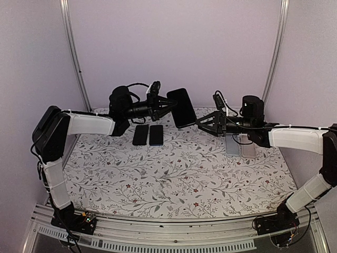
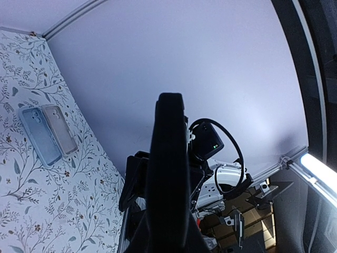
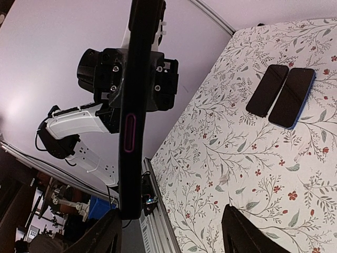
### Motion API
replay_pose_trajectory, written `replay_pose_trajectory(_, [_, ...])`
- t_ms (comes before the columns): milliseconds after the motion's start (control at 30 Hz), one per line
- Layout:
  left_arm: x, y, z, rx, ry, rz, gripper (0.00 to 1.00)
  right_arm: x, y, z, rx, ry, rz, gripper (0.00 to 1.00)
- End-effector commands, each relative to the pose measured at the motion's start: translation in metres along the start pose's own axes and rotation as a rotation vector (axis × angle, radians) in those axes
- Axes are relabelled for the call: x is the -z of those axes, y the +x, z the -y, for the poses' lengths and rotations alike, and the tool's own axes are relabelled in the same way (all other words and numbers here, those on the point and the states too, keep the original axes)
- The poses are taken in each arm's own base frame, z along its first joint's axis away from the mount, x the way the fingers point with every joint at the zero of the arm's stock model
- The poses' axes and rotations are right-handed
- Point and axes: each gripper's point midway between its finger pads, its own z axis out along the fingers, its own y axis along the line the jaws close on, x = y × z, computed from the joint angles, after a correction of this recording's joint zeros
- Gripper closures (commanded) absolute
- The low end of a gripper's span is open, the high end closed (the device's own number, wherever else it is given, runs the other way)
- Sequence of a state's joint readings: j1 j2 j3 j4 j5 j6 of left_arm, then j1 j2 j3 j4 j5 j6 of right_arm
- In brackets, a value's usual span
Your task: Take the phone out of the phone case
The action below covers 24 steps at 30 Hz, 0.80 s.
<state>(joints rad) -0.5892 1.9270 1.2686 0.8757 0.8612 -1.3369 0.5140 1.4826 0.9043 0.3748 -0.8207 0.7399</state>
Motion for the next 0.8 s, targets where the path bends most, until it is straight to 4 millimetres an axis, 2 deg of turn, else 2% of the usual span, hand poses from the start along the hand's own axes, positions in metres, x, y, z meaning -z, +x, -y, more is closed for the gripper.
replay_pose_trajectory(0, [-0.004, -0.002, 0.021, -0.062, 0.068, 0.007, 1.00, 0.004, -0.007, -0.005, 0.019, -0.001, 0.026, 0.33])
replay_pose_trajectory(200, [-0.005, -0.002, 0.023, -0.066, 0.075, 0.001, 1.00, 0.003, -0.005, 0.000, 0.006, 0.010, 0.024, 0.33])
replay_pose_trajectory(433, [-0.004, -0.002, 0.032, -0.076, 0.100, 0.002, 1.00, 0.009, -0.002, 0.015, -0.028, 0.047, 0.037, 0.33])
replay_pose_trajectory(767, [-0.006, 0.001, 0.043, -0.081, 0.149, -0.012, 1.00, 0.010, -0.002, 0.019, -0.037, 0.053, 0.035, 0.33])
